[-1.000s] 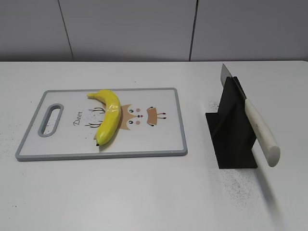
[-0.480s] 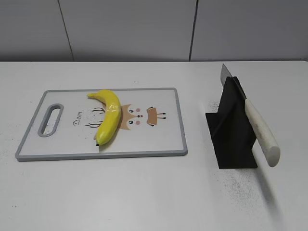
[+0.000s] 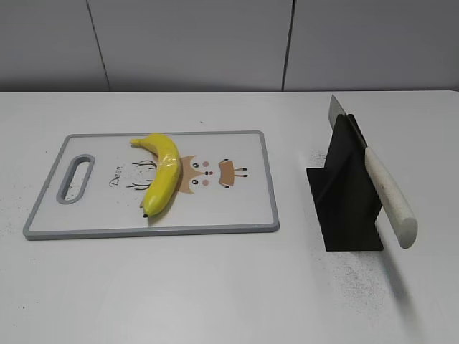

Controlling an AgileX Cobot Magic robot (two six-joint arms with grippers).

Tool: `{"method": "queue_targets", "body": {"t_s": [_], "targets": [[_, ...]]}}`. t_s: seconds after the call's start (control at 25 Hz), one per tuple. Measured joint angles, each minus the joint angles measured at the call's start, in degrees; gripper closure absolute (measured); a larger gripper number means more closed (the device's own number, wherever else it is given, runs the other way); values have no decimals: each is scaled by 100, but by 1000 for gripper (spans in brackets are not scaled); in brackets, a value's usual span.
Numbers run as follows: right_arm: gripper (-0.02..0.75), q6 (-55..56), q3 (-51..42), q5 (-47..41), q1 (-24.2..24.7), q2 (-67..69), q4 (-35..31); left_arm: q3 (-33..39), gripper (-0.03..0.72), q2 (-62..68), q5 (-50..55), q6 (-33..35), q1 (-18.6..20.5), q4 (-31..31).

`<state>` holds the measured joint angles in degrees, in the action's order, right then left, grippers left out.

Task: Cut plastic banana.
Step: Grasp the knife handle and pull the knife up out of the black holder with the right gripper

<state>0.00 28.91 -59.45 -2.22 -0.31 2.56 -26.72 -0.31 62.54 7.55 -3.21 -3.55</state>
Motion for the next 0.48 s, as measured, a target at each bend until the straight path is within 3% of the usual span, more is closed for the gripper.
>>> {"method": "queue_targets", "body": {"t_s": [0.48], "targets": [[223, 0, 116, -145, 0, 273, 19, 0, 135, 0, 0, 0, 0, 0]]}}
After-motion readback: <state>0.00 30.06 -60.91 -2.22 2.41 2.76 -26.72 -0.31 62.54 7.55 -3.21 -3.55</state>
